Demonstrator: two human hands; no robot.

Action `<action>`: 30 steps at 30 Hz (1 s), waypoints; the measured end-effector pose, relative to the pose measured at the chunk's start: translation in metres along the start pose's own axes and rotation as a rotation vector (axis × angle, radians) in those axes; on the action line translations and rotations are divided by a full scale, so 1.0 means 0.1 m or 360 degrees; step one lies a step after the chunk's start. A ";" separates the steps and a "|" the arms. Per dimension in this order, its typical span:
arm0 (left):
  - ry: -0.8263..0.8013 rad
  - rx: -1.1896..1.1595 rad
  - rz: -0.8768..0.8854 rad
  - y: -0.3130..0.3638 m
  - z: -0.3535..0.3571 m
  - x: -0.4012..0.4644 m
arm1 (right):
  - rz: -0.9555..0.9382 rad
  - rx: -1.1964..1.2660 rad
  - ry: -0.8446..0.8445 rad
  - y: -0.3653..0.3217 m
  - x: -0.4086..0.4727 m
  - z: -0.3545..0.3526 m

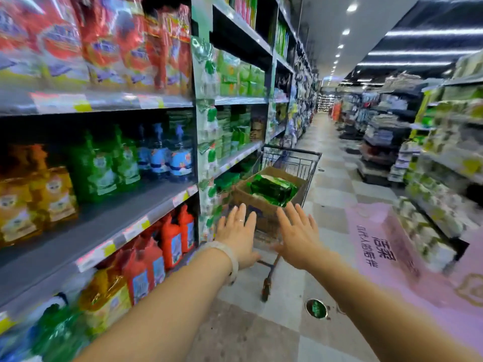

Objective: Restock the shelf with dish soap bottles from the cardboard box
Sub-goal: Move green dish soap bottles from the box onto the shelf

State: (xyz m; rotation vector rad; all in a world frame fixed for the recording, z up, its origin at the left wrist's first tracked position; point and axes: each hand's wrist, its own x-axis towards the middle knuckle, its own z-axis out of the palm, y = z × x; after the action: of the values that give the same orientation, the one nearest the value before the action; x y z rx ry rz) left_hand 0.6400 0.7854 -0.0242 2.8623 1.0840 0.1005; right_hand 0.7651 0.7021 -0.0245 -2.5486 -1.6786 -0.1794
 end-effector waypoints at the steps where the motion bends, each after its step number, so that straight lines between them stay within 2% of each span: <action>1: 0.0031 -0.0019 0.0006 -0.04 -0.04 0.31 | 0.0044 0.0017 0.0039 0.11 0.30 -0.01; 5: 0.0019 -0.0070 0.0029 -0.15 -0.08 1.49 | 0.0130 0.0035 0.0046 0.52 1.28 0.11; 13: -0.0126 -0.0014 0.0082 -0.09 0.53 3.60 | 0.0213 0.0021 -0.0115 1.61 3.08 0.81; 21: -0.0164 -0.0210 -0.0137 -0.17 0.74 5.59 | 0.0058 0.0053 -0.0240 2.51 5.19 1.21; 25: -0.0310 -0.0300 -0.0307 -0.36 1.06 6.23 | -0.0066 0.0060 -0.0376 2.60 6.01 1.57; 30: -0.0344 -0.0446 -0.0558 -0.65 1.44 7.16 | -0.0148 0.0091 -0.0436 2.74 6.89 2.07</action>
State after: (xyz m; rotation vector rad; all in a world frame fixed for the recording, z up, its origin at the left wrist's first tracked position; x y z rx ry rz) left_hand 1.1453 1.3019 -0.1502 2.3386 1.3784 -0.0717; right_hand 1.2971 1.2483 -0.1315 -2.5493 -1.8641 0.2197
